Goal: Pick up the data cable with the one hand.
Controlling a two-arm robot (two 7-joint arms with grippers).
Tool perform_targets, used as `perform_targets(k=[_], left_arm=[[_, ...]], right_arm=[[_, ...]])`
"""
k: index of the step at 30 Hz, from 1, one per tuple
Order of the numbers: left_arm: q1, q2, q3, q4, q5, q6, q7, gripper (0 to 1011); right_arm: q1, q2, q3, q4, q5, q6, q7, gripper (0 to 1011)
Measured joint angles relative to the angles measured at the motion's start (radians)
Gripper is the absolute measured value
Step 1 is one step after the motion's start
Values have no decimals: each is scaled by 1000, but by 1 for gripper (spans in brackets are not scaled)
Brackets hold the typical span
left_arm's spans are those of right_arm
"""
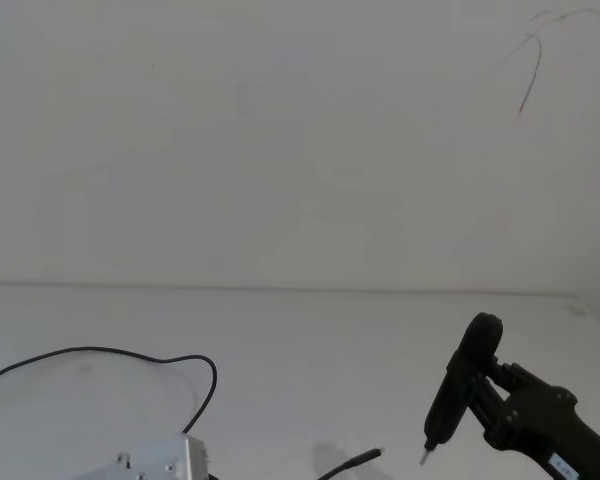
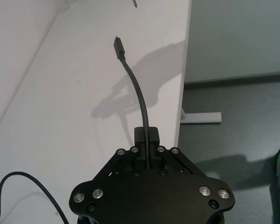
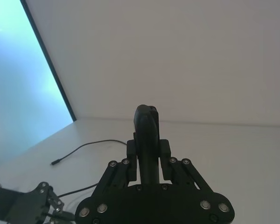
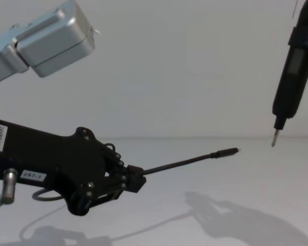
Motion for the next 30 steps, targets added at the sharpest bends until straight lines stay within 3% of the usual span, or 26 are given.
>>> perform_targets(k=[14, 30], left_arm=[[1, -5, -8, 3, 7, 3, 18, 42], [2, -7, -10, 4, 10, 5, 24, 42]], right_arm=[[84, -39, -55, 90, -46, -37, -47, 283], [135, -65, -90, 150, -31, -37, -62, 284]])
